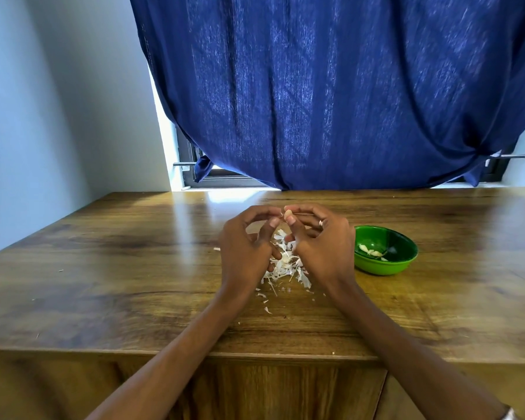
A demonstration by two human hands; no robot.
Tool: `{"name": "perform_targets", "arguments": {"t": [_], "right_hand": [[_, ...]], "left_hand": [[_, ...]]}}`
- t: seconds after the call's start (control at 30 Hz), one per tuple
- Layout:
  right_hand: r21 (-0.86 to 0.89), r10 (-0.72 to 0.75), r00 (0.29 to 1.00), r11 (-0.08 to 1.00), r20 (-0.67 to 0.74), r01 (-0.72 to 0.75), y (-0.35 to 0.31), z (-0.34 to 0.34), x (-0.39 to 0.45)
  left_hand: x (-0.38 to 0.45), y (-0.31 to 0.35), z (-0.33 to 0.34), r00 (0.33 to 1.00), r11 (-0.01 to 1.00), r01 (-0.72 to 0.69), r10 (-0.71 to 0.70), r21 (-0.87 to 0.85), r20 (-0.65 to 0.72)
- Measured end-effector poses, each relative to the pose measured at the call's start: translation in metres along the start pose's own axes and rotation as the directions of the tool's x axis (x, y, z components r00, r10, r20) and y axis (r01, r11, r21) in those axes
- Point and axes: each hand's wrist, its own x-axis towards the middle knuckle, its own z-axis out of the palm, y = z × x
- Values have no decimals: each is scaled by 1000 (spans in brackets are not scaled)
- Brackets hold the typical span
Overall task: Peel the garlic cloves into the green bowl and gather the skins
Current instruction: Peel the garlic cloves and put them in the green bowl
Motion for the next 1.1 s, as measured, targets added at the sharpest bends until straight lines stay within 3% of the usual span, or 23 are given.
{"name": "perform_targets", "arguments": {"t": [0.27,0.57,0.97,1.1], "right_hand": [[194,116,992,973,55,-124,0,-3,-1],[206,201,965,950,167,-233,2,-4,3],[146,48,986,987,160,-71,1,-6,1],[183,38,986,981,163,-68,1,-7,2]], "left_hand": [[1,1,0,1000,1000,-13,13,22,6],[4,-2,-4,997,997,67,-68,-32,-44],[4,-4,-2,996,993,81,-79,-90,31],[3,0,-3,997,998,65,-66,-27,-46]]}}
